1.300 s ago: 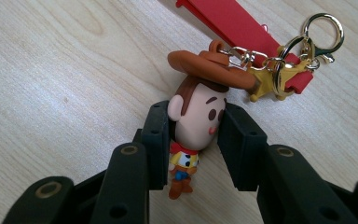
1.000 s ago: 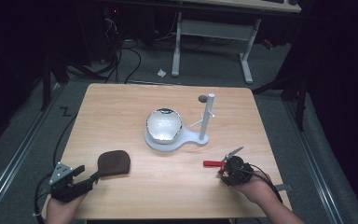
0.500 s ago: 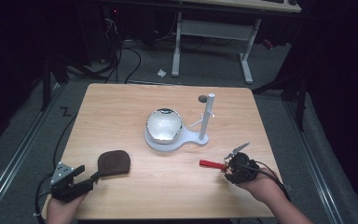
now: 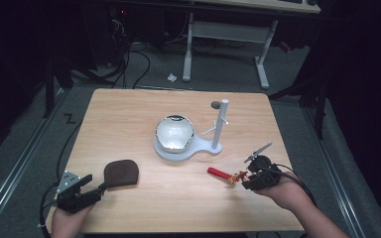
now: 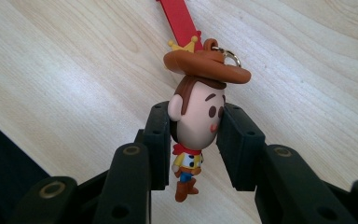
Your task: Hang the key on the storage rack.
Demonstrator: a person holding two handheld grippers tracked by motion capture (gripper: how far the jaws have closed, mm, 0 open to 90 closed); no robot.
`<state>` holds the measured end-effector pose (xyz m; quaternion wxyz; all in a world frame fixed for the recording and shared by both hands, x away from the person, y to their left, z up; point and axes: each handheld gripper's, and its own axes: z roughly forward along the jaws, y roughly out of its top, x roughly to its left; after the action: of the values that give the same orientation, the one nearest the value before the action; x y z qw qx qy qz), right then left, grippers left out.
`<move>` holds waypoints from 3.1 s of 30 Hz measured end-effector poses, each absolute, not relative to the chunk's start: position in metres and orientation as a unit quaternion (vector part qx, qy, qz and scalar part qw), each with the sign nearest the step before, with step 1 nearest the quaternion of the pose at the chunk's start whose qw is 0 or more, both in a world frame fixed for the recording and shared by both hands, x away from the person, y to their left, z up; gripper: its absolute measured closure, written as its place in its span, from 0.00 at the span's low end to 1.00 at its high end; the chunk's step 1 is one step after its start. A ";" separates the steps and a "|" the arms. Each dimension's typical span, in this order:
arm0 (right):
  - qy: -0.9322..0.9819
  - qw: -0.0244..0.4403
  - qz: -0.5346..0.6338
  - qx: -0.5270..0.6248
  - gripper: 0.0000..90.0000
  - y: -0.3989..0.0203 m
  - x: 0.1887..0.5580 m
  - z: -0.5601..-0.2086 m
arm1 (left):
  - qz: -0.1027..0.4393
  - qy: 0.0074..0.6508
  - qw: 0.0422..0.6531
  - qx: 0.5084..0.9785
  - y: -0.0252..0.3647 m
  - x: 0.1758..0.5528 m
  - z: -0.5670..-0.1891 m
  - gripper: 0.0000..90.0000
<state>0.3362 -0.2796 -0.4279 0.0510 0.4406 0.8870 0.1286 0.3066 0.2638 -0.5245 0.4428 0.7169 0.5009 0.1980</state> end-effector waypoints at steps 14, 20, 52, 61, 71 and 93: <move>0.886 0.066 0.125 0.442 0.73 -0.282 0.339 -0.390 | 0.196 0.502 0.441 0.717 0.265 0.307 -0.526 0.35; 0.890 0.072 0.126 0.433 0.73 -0.280 0.340 -0.376 | 0.196 0.502 0.441 0.717 0.265 0.307 -0.526 0.35; 0.896 0.083 0.115 0.421 0.73 -0.270 0.352 -0.326 | 0.193 0.506 0.441 0.716 0.268 0.307 -0.527 0.35; 0.898 0.086 0.111 0.418 0.73 -0.268 0.363 -0.317 | 0.195 0.505 0.441 0.715 0.268 0.307 -0.527 0.35; 0.898 0.099 0.121 0.412 0.73 -0.258 0.377 -0.299 | 0.192 0.501 0.439 0.720 0.266 0.308 -0.527 0.35; 0.900 0.126 0.135 0.396 0.73 -0.235 0.392 -0.269 | 0.187 0.504 0.440 0.720 0.268 0.308 -0.529 0.35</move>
<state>0.3921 -0.2345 -0.2690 0.1257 0.3959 0.8996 0.1347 0.3079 0.2676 -0.5291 0.4400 0.7195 0.5039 0.1866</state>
